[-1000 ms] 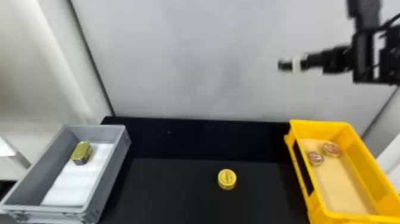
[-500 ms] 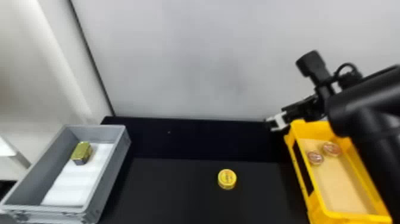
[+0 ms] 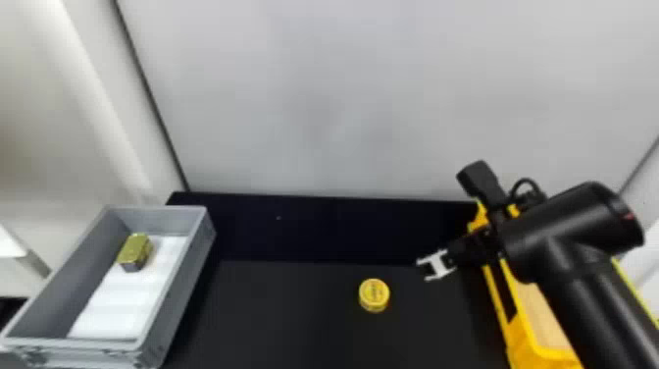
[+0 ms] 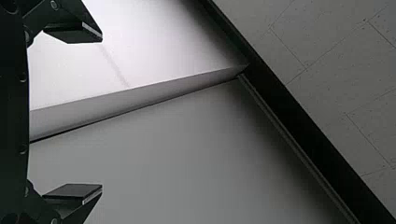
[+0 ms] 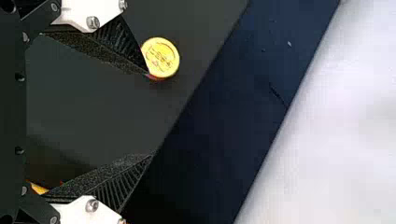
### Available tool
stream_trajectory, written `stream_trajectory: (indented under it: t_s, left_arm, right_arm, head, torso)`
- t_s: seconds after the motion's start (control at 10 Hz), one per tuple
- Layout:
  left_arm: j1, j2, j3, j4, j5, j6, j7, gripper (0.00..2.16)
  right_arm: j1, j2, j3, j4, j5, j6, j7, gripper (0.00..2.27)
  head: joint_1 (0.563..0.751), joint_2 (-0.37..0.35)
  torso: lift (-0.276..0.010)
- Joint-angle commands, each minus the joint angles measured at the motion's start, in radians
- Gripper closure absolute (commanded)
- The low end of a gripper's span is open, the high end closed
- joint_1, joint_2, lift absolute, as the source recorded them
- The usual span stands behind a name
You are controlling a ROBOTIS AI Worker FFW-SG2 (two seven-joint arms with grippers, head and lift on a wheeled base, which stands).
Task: Pick up the round yellow can and place it in the yellow rectangular box
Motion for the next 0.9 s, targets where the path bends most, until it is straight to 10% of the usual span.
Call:
stream_trajectory:
  t_s: [0.0,0.8]
  left_arm:
    - [-0.004,-0.004,-0.01,0.009,0.006,-0.006,0.0,0.14]
    - [-0.021,-0.022,-0.033,0.021,0.008,-0.012,0.0,0.14]
  right_arm:
    - [0.006,0.062,-0.077,0.162,-0.061,-0.198,0.019,0.19]
    - [0.004,0.103,-0.067,0.452,-0.277,-0.522,-0.146,0.21]
  head:
    - [0.663,0.054]
    - [0.663,0.054]
  torso:
    - [-0.009]
    - [-0.009]
